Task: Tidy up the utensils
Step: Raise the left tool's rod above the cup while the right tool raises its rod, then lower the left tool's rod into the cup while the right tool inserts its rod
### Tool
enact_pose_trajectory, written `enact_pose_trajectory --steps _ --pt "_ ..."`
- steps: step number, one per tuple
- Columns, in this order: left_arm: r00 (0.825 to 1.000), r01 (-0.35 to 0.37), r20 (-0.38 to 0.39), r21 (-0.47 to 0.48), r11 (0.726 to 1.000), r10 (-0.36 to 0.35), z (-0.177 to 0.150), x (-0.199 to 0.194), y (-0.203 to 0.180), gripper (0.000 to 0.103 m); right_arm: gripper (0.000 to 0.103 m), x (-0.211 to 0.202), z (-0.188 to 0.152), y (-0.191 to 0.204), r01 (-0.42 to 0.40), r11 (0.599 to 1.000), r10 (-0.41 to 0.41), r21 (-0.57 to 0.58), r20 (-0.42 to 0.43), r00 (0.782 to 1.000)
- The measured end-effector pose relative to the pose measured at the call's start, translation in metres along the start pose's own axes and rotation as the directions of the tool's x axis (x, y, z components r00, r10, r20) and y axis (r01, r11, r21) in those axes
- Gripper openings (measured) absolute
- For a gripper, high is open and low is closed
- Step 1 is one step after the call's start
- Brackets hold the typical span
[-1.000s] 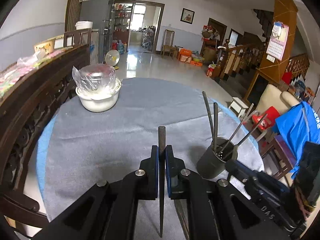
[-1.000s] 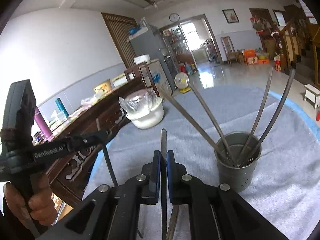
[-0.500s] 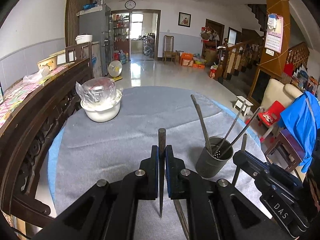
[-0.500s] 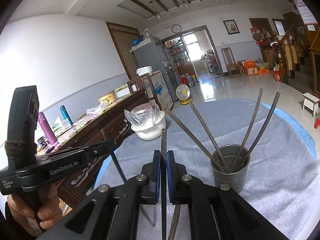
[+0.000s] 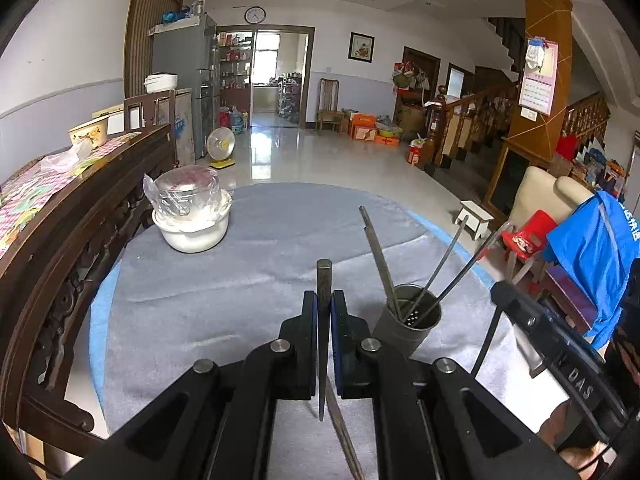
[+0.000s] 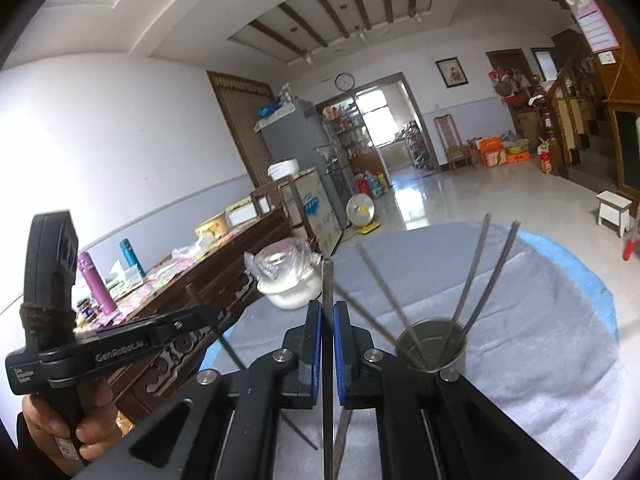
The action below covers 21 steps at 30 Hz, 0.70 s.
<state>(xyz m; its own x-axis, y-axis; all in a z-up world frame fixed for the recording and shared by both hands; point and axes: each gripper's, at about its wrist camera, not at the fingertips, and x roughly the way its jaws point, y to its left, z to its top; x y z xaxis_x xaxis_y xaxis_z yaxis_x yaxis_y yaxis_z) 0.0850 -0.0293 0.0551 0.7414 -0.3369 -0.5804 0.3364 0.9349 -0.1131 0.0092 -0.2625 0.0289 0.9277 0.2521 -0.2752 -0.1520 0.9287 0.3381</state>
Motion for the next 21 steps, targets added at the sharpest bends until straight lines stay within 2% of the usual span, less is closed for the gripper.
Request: enact_pose_trajectory --steps 8,21 --pt "0.999 0.032 -0.004 -0.017 0.999 -0.032 0.0 -0.003 -0.005 0.007 0.007 -0.016 0.016 -0.025 0.049 0.998 -0.051 0.035 0.059 0.997" --pt "0.994 0.102 -0.018 -0.086 0.991 -0.104 -0.014 -0.004 0.004 0.007 0.007 -0.022 0.013 -0.043 0.051 0.995 -0.059 0.087 0.093 0.994"
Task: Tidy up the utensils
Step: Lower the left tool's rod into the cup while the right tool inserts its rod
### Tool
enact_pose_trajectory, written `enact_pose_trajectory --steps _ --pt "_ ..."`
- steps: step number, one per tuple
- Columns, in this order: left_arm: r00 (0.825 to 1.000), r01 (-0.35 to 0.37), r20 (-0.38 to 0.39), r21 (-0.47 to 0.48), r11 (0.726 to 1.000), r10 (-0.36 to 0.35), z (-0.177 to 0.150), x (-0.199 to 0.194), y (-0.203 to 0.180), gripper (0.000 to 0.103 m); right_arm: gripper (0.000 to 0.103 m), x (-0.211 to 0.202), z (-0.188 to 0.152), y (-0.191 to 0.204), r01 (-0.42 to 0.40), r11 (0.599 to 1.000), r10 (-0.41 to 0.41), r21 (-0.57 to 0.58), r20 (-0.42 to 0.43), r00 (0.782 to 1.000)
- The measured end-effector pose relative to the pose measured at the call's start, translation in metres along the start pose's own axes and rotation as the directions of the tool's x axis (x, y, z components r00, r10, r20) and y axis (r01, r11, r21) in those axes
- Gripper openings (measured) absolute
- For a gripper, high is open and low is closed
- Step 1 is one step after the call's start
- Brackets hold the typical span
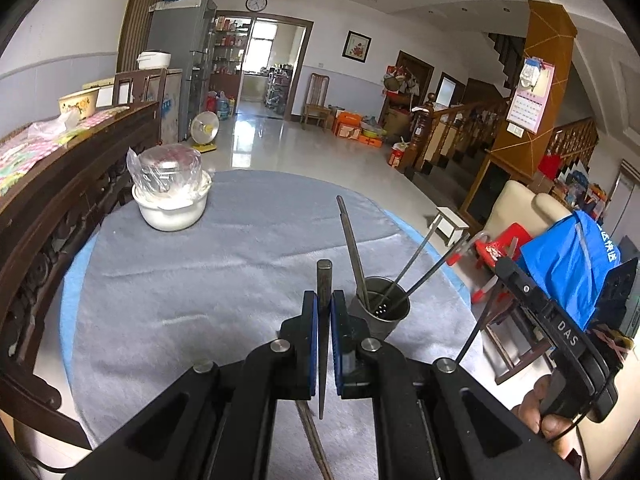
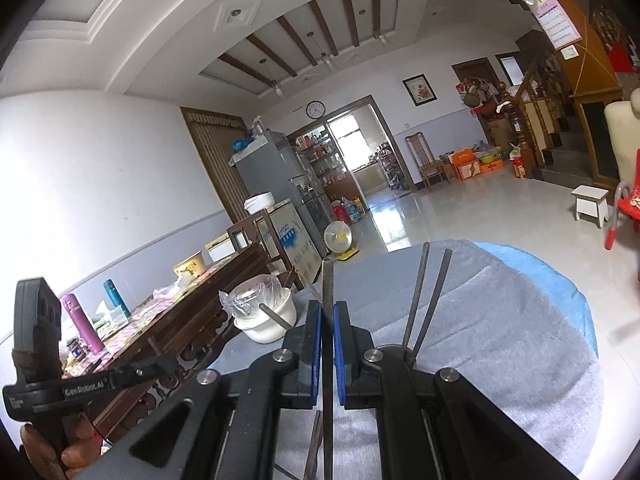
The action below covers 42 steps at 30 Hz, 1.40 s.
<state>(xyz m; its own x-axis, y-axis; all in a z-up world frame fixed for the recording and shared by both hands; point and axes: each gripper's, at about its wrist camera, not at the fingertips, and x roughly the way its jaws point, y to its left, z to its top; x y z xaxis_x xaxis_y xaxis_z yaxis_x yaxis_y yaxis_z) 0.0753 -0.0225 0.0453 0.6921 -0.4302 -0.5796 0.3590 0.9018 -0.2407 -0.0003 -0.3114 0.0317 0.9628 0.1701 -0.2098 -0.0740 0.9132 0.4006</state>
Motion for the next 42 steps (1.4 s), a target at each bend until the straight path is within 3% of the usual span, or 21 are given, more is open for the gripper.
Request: enact_pose_trajectory --steps 8,15,21,31,42 --pt "0.999 0.026 0.03 -0.004 1.0 -0.025 0.007 0.0 -0.006 0.007 0.007 -0.011 0.019 -0.002 0.04 0.999 -0.041 0.01 0.11 0.993" --pt "0.989 0.059 0.133 0.014 0.998 -0.06 0.029 -0.014 -0.021 0.007 0.007 -0.025 0.047 0.011 0.093 0.995 -0.08 -0.034 0.27 0.96" --pt "0.979 0.078 0.186 0.011 0.997 -0.079 0.045 -0.017 -0.034 0.007 0.007 -0.018 0.06 0.019 0.115 0.992 -0.094 -0.044 0.336 0.937" --pt "0.965 0.092 0.247 0.01 0.996 -0.091 0.066 -0.012 -0.048 0.007 0.007 0.011 0.064 0.03 0.17 0.983 -0.13 -0.075 0.379 0.916" --pt "0.963 0.099 0.25 0.033 0.995 -0.104 0.082 -0.002 -0.065 0.007 0.007 0.031 0.066 0.021 0.195 0.979 -0.162 -0.053 0.372 0.914"
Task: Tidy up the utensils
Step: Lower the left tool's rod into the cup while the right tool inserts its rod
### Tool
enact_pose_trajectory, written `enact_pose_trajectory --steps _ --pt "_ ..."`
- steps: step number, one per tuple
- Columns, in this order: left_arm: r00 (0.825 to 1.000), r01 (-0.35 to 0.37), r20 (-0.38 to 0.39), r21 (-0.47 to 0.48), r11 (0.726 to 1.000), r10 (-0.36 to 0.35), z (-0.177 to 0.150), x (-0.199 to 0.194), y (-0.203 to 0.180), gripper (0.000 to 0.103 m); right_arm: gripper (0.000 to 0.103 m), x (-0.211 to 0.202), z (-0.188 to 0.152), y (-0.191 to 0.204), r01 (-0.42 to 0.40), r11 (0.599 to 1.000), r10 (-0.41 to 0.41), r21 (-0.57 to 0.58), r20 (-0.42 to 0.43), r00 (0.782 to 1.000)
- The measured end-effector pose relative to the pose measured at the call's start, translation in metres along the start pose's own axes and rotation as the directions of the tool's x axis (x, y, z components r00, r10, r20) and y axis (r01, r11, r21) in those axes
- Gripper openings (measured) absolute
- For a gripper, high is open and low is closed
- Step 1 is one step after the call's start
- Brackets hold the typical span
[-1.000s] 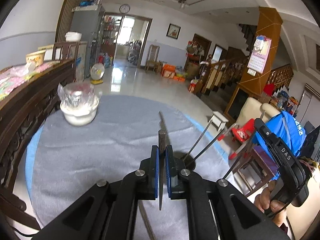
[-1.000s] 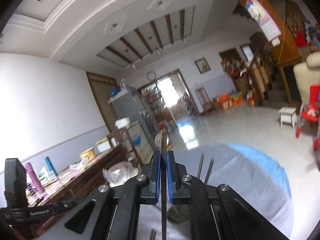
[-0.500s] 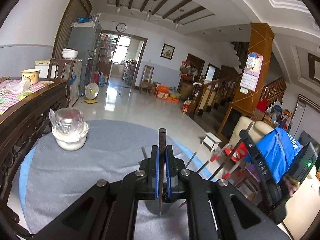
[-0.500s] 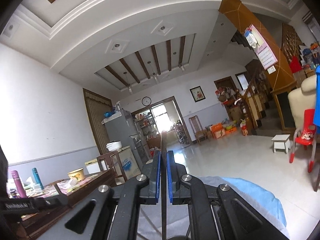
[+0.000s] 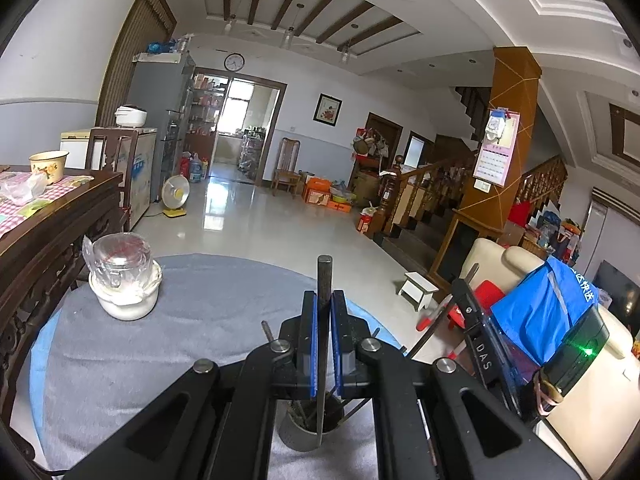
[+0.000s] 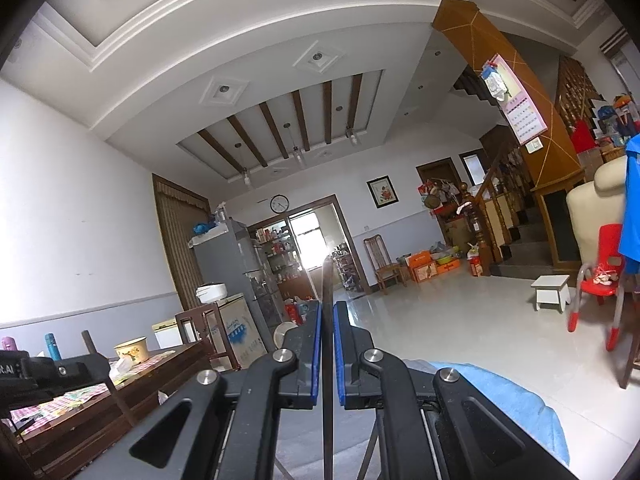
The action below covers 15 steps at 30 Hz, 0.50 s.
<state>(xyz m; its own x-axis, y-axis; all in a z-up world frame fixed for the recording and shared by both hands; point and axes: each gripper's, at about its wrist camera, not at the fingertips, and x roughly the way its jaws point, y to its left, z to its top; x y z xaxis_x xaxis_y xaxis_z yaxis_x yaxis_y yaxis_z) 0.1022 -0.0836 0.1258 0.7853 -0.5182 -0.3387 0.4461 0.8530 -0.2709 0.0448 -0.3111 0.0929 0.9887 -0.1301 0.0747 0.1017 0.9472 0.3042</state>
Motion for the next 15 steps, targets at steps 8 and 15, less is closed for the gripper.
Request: enact_pose_trajectory --steps 8,15 --pt "1.0 0.003 0.005 0.008 1.0 -0.003 0.006 0.01 -0.008 0.007 0.007 0.004 -0.001 -0.004 0.005 1.0 -0.005 0.001 -0.003 1.0" --pt "1.0 -0.013 0.003 0.014 1.0 0.013 0.007 0.022 -0.012 0.007 0.007 0.015 -0.009 -0.003 0.013 1.0 -0.013 -0.001 -0.02 1.0"
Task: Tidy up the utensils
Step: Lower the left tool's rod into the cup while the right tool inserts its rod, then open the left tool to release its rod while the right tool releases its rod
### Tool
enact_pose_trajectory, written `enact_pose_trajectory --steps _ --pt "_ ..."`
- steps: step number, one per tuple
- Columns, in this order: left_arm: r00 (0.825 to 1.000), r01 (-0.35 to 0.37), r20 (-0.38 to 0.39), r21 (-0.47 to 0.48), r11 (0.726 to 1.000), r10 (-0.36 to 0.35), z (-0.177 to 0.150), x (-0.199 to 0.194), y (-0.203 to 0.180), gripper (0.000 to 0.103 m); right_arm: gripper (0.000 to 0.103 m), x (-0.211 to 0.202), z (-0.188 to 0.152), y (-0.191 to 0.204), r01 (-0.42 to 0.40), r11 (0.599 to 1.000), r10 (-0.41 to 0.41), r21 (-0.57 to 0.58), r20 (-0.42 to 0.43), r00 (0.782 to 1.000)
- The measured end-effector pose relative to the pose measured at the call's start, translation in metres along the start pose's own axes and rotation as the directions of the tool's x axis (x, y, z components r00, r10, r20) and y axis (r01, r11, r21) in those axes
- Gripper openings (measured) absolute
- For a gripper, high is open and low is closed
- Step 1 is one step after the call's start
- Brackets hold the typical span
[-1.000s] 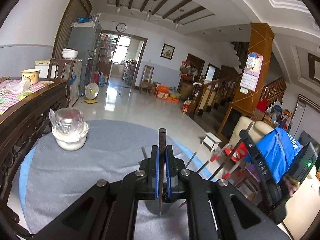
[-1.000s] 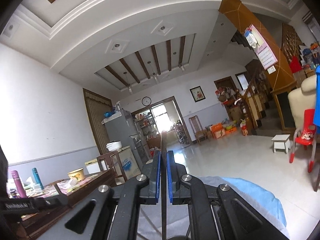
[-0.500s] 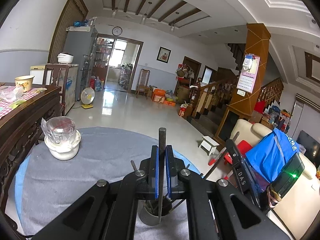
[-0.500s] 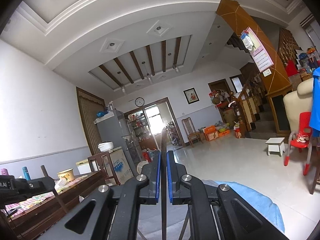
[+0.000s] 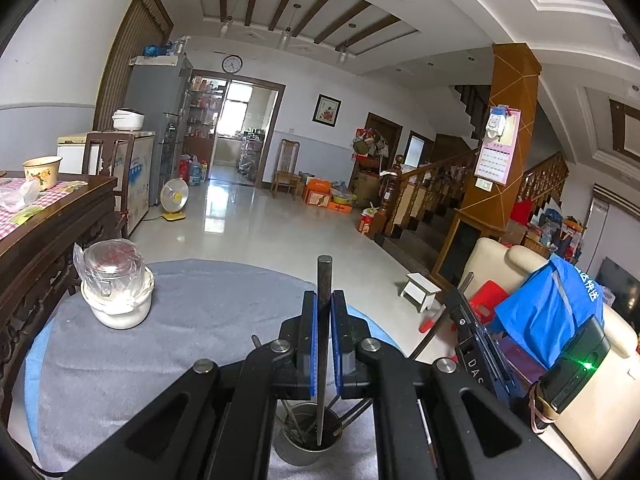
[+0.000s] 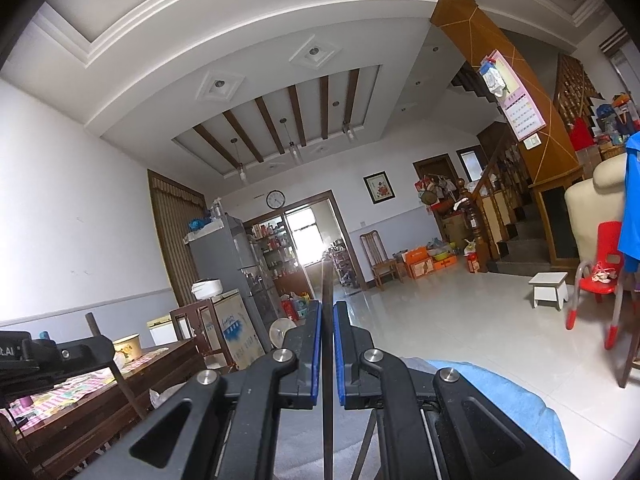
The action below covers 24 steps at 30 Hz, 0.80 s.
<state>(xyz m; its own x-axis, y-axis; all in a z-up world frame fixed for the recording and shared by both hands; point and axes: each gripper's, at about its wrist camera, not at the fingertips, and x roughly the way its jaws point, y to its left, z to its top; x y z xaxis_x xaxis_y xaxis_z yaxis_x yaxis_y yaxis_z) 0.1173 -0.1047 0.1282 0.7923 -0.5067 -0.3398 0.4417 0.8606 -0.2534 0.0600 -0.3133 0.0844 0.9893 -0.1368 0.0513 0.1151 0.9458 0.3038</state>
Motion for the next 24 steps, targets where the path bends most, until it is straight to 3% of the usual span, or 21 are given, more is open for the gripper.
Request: enact_pose_trajectory --steps 10,24 --pt "0.999 -0.05 -0.011 0.024 0.998 0.051 -0.014 0.018 -0.007 0.007 0.007 0.011 -0.017 -0.001 0.01 1.0 -0.01 -0.001 -0.04 0.999" --pt "0.996 -0.056 -0.064 0.03 0.998 0.058 -0.032 0.028 -0.016 0.007 0.007 0.0 -0.035 -0.009 0.005 1.0 -0.002 0.03 -0.086 0.996"
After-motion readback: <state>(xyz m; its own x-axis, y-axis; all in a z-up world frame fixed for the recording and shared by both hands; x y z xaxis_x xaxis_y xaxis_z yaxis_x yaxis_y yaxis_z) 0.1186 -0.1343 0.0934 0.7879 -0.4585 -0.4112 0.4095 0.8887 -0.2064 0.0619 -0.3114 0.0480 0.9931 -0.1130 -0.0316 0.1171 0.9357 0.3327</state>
